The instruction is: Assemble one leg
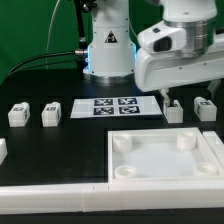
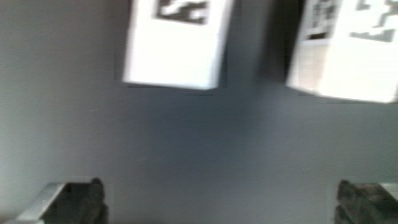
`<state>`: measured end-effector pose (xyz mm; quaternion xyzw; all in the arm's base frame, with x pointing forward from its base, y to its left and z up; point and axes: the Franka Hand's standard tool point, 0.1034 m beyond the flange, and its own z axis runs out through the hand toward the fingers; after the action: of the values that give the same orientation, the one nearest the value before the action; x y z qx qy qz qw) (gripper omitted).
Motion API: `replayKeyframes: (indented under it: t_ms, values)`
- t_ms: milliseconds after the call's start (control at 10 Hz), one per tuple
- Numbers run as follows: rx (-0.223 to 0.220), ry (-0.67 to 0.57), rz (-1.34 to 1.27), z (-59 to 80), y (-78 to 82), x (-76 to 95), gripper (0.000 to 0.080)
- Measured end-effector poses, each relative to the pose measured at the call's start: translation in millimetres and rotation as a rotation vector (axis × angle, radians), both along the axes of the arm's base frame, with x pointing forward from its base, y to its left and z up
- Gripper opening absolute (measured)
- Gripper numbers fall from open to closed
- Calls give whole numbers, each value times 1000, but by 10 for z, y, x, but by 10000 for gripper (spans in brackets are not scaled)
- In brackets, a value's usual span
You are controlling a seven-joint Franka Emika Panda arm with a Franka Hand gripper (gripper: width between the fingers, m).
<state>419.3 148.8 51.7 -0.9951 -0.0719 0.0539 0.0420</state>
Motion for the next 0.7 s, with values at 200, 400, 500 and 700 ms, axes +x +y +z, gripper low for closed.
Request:
replayKeyframes:
  t_ms: [200, 400, 500, 700]
  values:
    - [-2, 4, -11, 3, 194, -64, 649]
    - [-12, 46, 7, -1, 190, -88, 649]
    - [-14, 52, 8, -1, 190, -94, 649]
    - [-54, 245, 30, 17, 164, -183, 649]
